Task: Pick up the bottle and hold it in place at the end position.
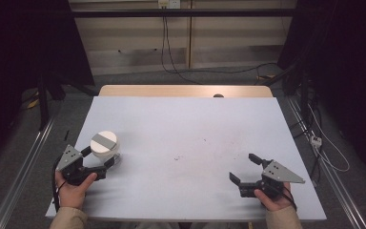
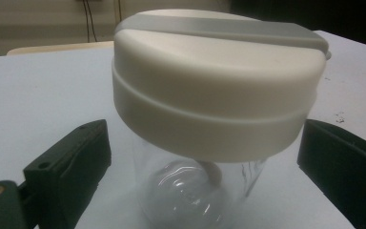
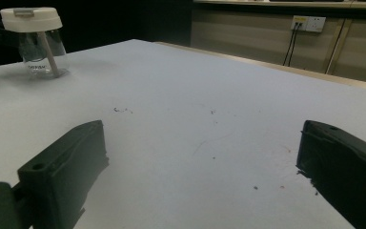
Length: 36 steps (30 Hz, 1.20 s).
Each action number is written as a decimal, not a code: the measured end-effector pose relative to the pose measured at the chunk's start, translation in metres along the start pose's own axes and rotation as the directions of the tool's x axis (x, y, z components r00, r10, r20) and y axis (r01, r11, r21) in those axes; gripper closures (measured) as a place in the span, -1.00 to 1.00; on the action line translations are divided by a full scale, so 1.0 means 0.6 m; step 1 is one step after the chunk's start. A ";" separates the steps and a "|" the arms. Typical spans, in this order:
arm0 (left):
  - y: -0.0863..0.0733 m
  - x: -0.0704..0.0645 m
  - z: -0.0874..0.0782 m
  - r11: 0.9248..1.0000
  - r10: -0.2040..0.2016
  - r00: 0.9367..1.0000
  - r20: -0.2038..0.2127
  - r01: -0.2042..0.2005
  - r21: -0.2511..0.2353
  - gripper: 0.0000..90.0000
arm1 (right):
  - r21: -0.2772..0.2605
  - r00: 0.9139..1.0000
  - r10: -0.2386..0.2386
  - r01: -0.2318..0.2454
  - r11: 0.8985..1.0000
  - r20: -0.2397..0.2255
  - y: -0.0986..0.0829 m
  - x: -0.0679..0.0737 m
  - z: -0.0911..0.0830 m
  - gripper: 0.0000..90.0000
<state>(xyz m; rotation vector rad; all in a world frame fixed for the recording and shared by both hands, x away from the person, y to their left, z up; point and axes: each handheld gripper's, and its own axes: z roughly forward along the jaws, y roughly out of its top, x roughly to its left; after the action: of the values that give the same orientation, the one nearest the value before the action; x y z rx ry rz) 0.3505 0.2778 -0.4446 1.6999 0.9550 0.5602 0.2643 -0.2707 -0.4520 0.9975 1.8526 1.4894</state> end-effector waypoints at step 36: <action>0.005 0.002 0.055 1.000 0.014 1.000 -0.024 -0.014 0.017 -0.90 | 0.000 1.000 -0.014 0.014 1.000 -0.013 0.001 0.003 0.002 -0.93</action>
<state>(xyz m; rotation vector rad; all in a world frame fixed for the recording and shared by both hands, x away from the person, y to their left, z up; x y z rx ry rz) 0.3771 0.2598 -0.4528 1.7193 0.9685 0.5847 0.2644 -0.2687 -0.4517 0.9755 1.8654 1.4912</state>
